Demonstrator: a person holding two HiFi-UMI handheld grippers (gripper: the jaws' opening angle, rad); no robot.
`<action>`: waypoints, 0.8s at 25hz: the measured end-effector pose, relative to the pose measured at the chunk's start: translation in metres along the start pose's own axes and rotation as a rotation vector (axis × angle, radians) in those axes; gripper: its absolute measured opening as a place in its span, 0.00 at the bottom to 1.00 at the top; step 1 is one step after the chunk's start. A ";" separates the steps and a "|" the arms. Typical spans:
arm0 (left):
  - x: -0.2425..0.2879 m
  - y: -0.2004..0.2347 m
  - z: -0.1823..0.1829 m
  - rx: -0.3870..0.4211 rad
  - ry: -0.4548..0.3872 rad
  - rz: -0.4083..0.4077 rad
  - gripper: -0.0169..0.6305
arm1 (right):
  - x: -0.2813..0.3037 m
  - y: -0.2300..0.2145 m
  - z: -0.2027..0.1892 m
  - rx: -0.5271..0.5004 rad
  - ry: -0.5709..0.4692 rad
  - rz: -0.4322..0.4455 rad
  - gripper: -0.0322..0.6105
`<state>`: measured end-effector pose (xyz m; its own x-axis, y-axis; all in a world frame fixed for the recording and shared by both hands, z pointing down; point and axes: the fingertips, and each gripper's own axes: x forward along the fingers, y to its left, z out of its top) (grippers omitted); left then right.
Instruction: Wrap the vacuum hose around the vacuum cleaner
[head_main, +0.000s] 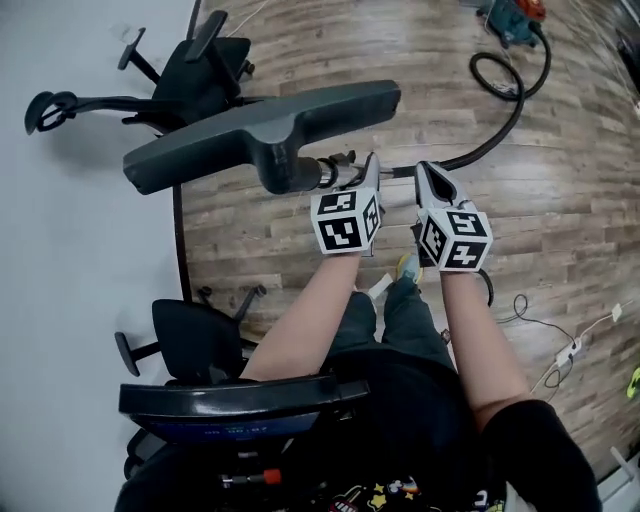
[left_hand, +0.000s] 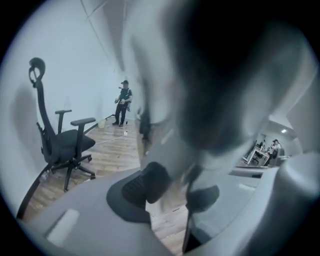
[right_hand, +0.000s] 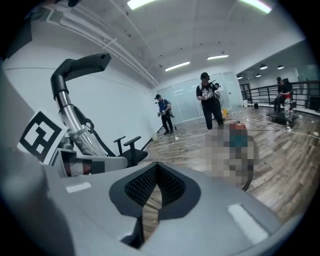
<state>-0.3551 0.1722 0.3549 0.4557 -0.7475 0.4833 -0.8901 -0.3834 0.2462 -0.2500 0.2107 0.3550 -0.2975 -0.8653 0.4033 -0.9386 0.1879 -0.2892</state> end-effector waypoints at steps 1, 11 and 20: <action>-0.004 -0.012 0.013 0.031 -0.008 -0.013 0.26 | -0.006 -0.003 0.015 0.011 -0.017 -0.010 0.09; -0.034 -0.154 0.178 0.337 -0.231 -0.116 0.26 | -0.077 -0.035 0.161 -0.030 -0.267 -0.001 0.09; -0.030 -0.243 0.278 0.520 -0.461 -0.130 0.26 | -0.121 -0.080 0.256 -0.081 -0.446 -0.056 0.09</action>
<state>-0.1524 0.1369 0.0473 0.6145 -0.7877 0.0439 -0.7650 -0.6085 -0.2109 -0.0943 0.1815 0.1076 -0.1580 -0.9874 -0.0023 -0.9670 0.1552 -0.2021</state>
